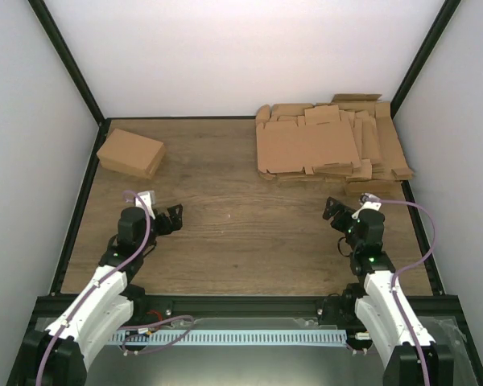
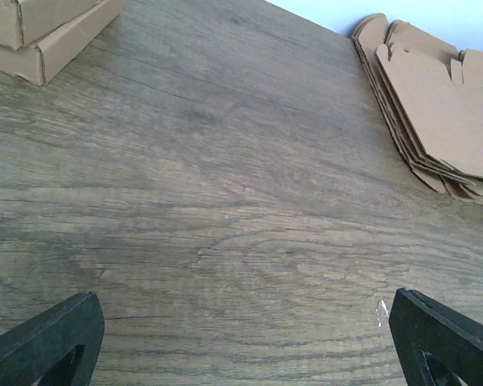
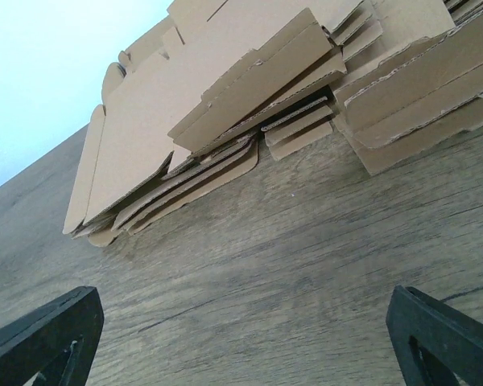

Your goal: Fold the paper box

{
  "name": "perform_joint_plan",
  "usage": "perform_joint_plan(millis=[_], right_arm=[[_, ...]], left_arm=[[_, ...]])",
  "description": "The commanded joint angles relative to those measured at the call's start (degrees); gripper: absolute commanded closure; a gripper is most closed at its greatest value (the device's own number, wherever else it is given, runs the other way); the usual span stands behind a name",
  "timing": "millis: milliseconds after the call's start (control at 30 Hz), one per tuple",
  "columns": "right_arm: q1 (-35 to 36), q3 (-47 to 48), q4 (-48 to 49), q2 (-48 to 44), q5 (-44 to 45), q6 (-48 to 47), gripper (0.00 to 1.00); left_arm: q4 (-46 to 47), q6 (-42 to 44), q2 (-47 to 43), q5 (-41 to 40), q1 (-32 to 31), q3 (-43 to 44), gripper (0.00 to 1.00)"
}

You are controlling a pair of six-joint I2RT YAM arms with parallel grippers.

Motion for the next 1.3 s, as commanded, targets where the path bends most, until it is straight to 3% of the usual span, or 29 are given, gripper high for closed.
perform_joint_plan(millis=[0,200,300,467,667,867,1033,1267], right_arm=[[0.2,0.3,0.5,0.0,-0.2,0.9,0.00],[0.2,-0.6,2.6,1.4,-2.2,1.1,0.00],[0.2,0.6,1.4,3.2,-2.9,3.5,0.00],[0.2,5.0,0.7,6.3,-9.1,1.7,0.00],[0.2,15.3,-2.3,14.9,-9.1,-0.4,0.00],[0.2,31.9,-14.8,27.2,4.4,6.2,0.02],[0.2,45.9,-26.6,38.5,7.1,16.2,0.17],[-1.1,55.7,-29.1,49.8,7.4,19.7,0.37]], left_arm=[[0.7,-0.1,-0.8,-0.3,-0.2,-0.5,0.00],[0.7,1.1,-1.0,3.3,-0.2,0.3,0.00],[-0.4,0.8,-2.3,1.4,-0.2,0.4,0.00],[-3.2,-1.3,-3.4,-3.2,-0.2,0.9,0.00],[-1.5,-4.6,1.8,3.1,-0.2,4.6,0.00],[-10.7,-7.4,9.0,1.2,0.1,15.6,0.00],[-19.4,-11.7,12.6,1.1,1.0,26.3,0.00],[-21.2,-10.6,16.4,7.7,7.9,30.0,0.00]])
